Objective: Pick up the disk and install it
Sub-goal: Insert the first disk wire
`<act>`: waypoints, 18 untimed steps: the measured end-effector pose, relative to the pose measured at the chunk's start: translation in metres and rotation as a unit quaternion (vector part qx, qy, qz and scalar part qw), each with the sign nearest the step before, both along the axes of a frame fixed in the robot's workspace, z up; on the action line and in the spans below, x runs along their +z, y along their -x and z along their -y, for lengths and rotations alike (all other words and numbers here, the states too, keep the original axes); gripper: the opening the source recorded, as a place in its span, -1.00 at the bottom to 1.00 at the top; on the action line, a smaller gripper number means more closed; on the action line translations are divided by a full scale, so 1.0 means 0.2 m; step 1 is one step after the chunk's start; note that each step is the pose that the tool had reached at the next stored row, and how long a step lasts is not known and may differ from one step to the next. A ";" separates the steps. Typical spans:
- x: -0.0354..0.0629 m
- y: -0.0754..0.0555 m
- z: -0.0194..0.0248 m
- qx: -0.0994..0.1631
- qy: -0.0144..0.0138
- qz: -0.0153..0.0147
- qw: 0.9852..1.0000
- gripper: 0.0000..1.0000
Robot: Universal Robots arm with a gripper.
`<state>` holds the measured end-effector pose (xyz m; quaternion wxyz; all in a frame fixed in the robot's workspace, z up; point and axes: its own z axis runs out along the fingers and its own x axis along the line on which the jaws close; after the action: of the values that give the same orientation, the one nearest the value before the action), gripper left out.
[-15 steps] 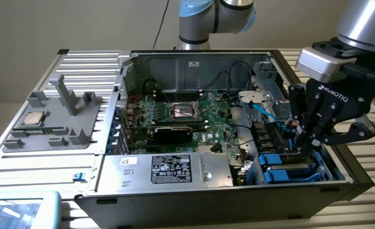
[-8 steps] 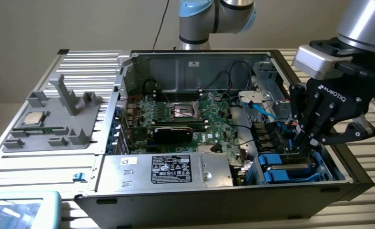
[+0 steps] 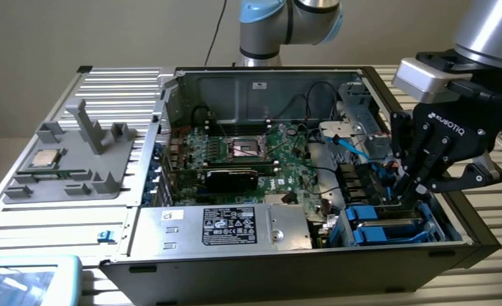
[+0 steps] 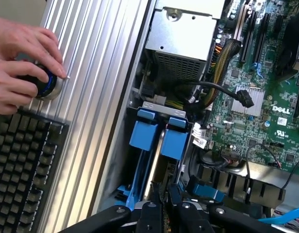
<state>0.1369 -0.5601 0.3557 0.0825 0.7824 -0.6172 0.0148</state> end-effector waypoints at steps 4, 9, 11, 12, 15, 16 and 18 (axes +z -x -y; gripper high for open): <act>-0.001 0.00 -0.001 -0.010 0.000 -0.003 1.000 -0.67; -0.001 0.00 -0.002 -0.024 0.000 -0.007 1.000 -0.67; -0.002 -0.01 -0.003 -0.029 0.000 -0.007 1.000 -0.67; -0.001 -0.01 -0.004 -0.031 0.000 -0.007 0.999 -0.67; -0.001 -0.01 -0.006 -0.040 0.000 -0.007 0.999 -0.67; -0.001 -0.01 -0.006 -0.044 0.000 -0.008 0.999 -0.67; -0.001 -0.01 -0.006 -0.054 0.000 -0.009 0.999 -0.67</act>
<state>0.1383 -0.5590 0.3556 0.0891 0.7483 -0.6574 0.0031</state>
